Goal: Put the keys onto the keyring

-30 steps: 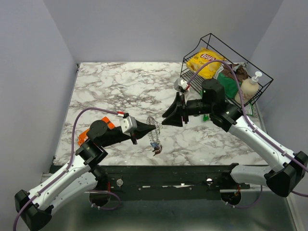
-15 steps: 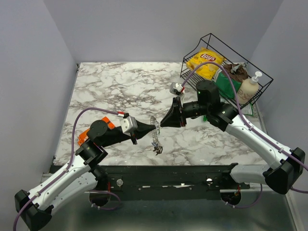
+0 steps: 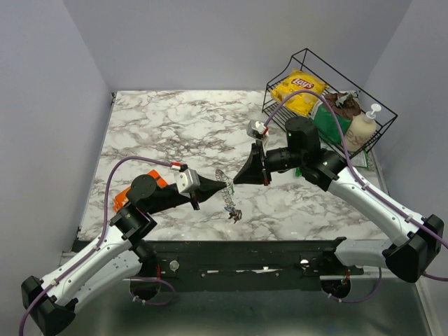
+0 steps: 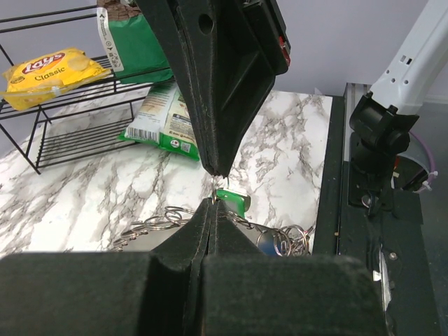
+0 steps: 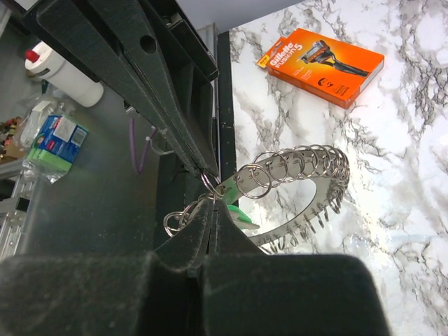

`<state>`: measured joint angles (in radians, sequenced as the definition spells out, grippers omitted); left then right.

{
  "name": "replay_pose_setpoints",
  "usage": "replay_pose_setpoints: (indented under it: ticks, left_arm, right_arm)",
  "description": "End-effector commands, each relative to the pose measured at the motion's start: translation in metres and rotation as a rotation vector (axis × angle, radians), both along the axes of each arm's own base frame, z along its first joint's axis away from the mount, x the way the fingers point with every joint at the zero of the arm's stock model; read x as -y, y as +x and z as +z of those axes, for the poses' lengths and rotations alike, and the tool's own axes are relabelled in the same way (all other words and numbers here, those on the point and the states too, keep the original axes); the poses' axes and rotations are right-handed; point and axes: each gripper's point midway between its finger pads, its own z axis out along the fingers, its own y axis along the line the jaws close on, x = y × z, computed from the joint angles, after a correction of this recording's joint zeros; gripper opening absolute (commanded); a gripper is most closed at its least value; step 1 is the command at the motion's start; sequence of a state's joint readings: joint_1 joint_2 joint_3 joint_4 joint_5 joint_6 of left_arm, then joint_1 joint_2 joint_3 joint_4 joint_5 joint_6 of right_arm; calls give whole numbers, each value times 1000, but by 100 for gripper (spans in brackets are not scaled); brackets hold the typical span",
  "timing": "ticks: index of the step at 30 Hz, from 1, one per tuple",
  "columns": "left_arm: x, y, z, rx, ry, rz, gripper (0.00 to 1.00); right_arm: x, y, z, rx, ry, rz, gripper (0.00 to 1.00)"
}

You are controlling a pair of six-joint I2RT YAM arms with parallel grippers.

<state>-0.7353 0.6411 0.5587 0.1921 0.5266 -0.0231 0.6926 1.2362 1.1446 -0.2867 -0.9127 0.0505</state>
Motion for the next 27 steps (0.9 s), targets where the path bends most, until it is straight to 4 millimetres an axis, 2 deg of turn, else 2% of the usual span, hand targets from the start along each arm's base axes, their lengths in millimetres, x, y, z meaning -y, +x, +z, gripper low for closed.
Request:
replay_pose_setpoints:
  ticks: [1, 13, 27]
  left_arm:
    - [-3, 3, 24, 66, -56, 29, 0]
    - [-2, 1, 31, 81, -77, 15, 0]
    - [2, -5, 37, 73, -95, -26, 0]
  right_arm:
    - [2, -10, -2, -1, 2, 39, 1]
    - [1, -5, -19, -21, -30, 30, 1]
    - [-5, 0, -28, -34, -37, 35, 1]
